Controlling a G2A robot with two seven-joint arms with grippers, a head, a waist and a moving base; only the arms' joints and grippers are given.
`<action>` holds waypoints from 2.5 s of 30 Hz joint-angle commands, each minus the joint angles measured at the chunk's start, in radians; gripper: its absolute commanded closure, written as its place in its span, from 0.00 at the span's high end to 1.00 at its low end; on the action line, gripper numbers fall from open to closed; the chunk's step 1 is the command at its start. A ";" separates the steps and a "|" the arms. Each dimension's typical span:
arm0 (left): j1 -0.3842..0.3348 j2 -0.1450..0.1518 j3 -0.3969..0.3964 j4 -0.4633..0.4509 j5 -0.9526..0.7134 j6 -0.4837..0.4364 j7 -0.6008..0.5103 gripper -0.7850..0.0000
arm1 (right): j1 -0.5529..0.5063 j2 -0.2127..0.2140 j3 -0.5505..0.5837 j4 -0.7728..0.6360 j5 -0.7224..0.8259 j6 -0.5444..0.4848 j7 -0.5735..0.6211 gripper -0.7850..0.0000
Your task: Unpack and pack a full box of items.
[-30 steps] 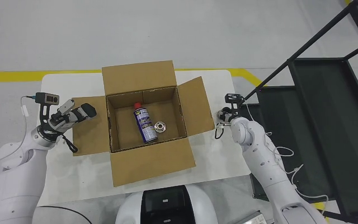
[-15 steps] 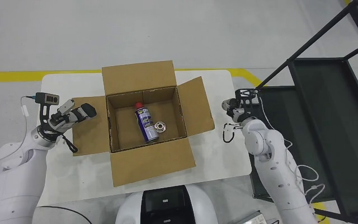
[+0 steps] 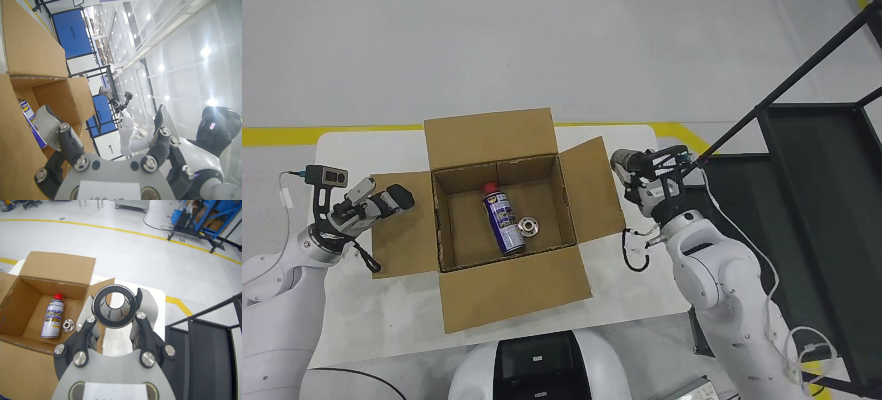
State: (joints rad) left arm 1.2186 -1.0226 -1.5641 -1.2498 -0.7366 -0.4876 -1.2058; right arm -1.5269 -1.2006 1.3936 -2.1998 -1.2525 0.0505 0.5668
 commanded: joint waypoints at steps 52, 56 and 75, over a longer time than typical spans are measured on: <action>0.000 0.000 0.000 0.000 0.000 0.000 0.000 1.00 | 0.765 -0.249 -0.720 1.012 0.070 -0.138 0.240 0.00; 0.000 0.000 0.000 0.000 0.000 0.000 0.000 1.00 | 0.778 -0.261 -0.725 1.048 0.094 -0.168 0.233 0.00; 0.000 0.000 0.000 0.000 0.000 0.000 0.000 1.00 | 0.820 -0.293 -0.699 1.121 0.156 -0.246 0.238 1.00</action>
State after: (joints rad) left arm 1.2186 -1.0226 -1.5641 -1.2498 -0.7366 -0.4876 -1.2058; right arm -0.7046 -1.4976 0.6814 -1.0651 -1.1001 -0.1908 0.7958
